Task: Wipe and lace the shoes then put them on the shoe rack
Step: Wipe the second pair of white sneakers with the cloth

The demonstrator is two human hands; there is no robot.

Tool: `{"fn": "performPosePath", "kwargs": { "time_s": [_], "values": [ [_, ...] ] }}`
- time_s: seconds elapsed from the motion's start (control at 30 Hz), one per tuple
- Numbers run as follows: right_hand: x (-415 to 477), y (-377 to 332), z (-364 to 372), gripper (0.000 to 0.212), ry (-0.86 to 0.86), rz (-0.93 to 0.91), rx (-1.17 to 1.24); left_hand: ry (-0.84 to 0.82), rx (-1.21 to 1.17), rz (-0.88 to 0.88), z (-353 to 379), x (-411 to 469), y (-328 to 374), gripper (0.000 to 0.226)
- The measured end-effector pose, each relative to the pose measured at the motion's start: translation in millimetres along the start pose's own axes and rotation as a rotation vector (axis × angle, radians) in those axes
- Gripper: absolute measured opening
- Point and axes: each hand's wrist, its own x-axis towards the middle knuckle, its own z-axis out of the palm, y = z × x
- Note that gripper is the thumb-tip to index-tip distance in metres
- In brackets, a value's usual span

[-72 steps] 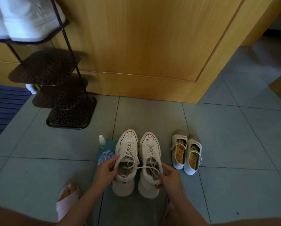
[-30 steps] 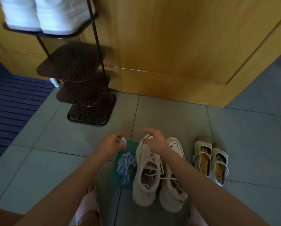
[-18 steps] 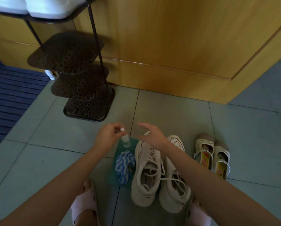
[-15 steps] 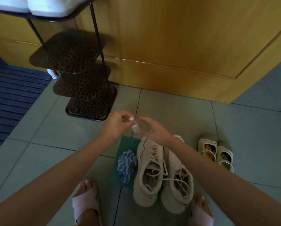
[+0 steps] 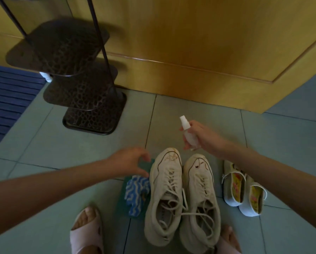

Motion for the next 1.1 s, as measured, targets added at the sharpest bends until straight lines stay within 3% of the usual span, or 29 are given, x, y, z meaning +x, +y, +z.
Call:
{"fn": "performPosePath", "kwargs": {
  "time_s": [0.13, 0.23, 0.33, 0.4, 0.57, 0.67, 0.73, 0.8, 0.93, 1.1],
  "values": [
    [8.8, 13.2, 1.8, 0.022, 0.059, 0.064, 0.081, -0.044, 0.098, 0.026, 54.0, -7.3, -29.7, 0.064],
    [12.9, 21.6, -3.5, 0.023, 0.009, 0.061, 0.184, -0.027, 0.159, 0.006, 76.0, -8.2, -46.1, 0.077],
    [15.2, 29.1, -5.9, 0.031, -0.010, 0.062, 0.215, 0.043, 0.138, 0.033, 86.7, -8.6, -49.6, 0.039],
    [15.1, 33.0, -5.3, 0.036, -0.031, 0.039, 0.198, 0.092, 0.040, 0.067, 79.9, -7.0, -46.3, 0.022],
    [13.9, 41.2, -6.8, 0.039, -0.224, 0.031, 0.422, 0.344, -0.441, -0.068, 12.7, 26.5, -32.0, 0.017],
    [18.7, 38.5, -8.8, 0.039, -0.303, 0.058, 0.546, 0.400, -0.537, -0.084, -19.1, 52.2, -19.7, 0.029],
    [24.6, 34.9, -10.3, 0.043, -0.316, 0.086, 0.634, 0.379, -0.531, -0.107, -26.3, 65.2, -8.9, 0.012],
    [31.3, 34.3, -10.7, 0.051, -0.329, 0.117, 0.672, 0.364, -0.571, -0.121, -25.2, 72.8, 2.6, 0.010],
    [43.3, 40.2, -13.5, 0.048, -0.348, 0.116, 0.573, 0.358, -0.796, -0.166, -9.1, 74.8, 12.4, 0.015],
    [53.0, 50.6, -16.5, 0.038, -0.170, 0.006, 0.372, 0.382, -0.885, -0.233, 1.7, 67.2, 2.7, 0.016]
  ]
}}
